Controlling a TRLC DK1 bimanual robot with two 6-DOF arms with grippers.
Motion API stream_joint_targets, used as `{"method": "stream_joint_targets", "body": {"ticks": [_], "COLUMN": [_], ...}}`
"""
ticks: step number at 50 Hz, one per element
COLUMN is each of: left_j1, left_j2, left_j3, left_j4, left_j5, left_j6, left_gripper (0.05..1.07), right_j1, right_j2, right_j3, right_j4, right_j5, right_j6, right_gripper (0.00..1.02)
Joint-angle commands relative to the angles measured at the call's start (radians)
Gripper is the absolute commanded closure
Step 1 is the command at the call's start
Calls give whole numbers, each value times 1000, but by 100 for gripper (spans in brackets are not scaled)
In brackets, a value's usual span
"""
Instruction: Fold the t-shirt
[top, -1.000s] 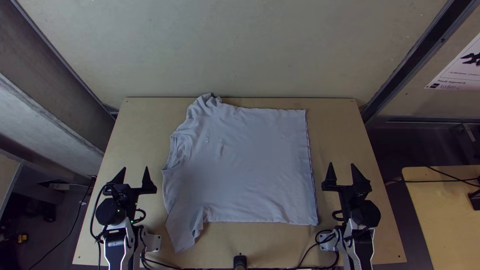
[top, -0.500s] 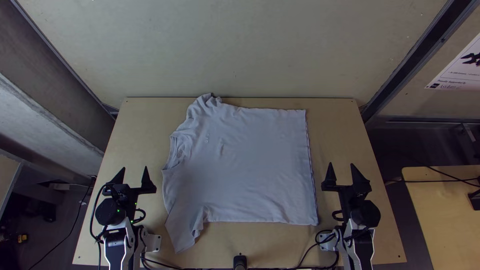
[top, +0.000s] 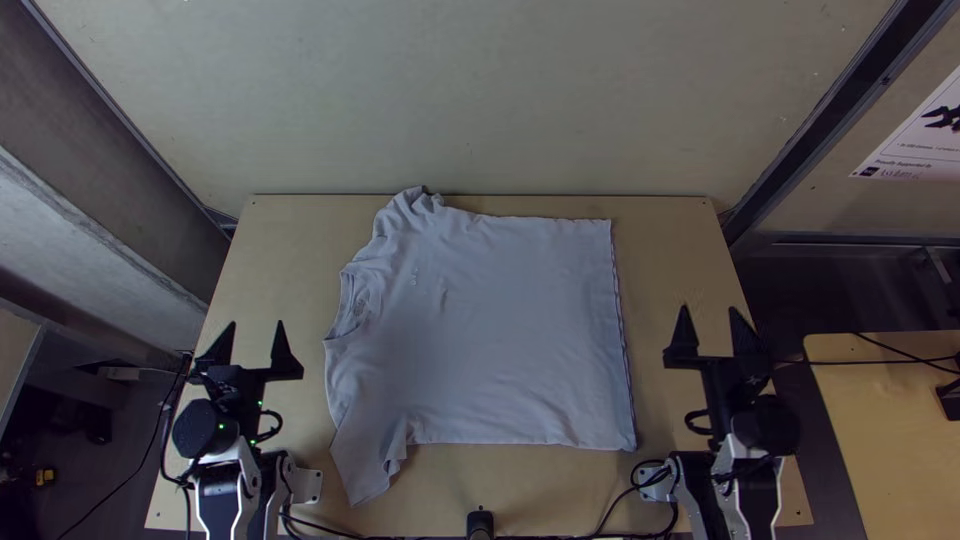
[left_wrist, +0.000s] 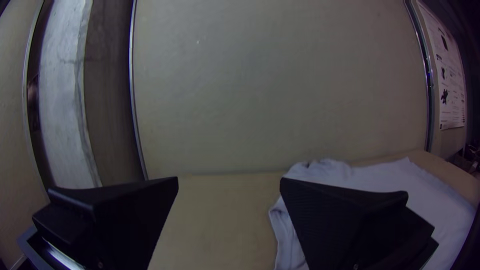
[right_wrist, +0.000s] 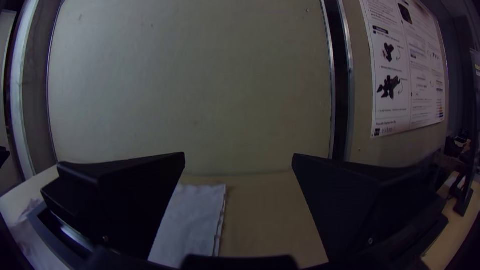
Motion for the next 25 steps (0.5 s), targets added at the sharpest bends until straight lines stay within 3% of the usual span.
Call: {"method": "stream_joint_targets", "body": {"ticks": [1, 25], "left_j1": [-9, -58], "left_j2": [116, 653], "left_j3": [115, 645], "left_j4": [39, 119], "left_j5": [5, 5], "left_j6": [-13, -13], "left_gripper": [10, 9], "right_j1": [8, 13], "right_j2": [111, 527], "right_j3": [113, 512], "right_j4": [34, 79], "right_j5": [2, 2], "right_j6": [16, 15], "right_gripper": [4, 4]}}
